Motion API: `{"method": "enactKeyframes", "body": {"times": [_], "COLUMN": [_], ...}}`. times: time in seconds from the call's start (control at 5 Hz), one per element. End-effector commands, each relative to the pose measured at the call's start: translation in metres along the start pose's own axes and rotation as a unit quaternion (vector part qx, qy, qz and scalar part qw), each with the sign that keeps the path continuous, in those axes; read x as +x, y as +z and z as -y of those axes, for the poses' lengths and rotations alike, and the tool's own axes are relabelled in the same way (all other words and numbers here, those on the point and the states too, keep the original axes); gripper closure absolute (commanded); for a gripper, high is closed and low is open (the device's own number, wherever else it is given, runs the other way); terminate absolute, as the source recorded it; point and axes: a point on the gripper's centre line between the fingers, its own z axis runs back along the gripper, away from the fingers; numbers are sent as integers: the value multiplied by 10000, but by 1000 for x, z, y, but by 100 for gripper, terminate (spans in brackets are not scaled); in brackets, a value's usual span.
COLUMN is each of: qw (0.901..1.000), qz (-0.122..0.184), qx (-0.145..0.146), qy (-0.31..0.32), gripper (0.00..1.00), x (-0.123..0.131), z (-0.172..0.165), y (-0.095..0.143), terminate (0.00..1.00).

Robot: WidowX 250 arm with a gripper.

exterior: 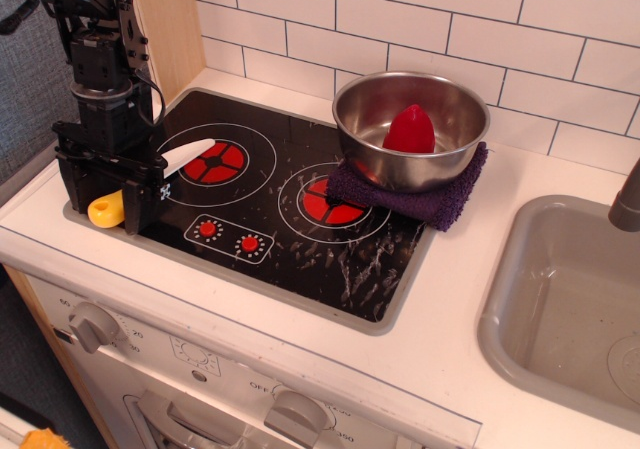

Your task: Move the knife with the robo and place it beside the pan.

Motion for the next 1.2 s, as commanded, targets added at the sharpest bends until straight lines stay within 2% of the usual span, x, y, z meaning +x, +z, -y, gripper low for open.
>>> {"method": "enactKeyframes", "body": {"times": [0.0,0.2,0.4,0.6,0.8,1.0], "qw": [9998,9991,9959,9951,9979,9979], "qz": [129,273,713,819,490,229], "qx": [173,326,543,472,431,393], "qy": [45,84,-98,-288,-23,459], "gripper": [100,100,100,100,100,100], "x": [1,-2,10,33,59,71], "z": [-3,2,23,51,76,80], "y": [14,31,66,85,76,57], "terminate": [0,0,0,0,0,0]}}
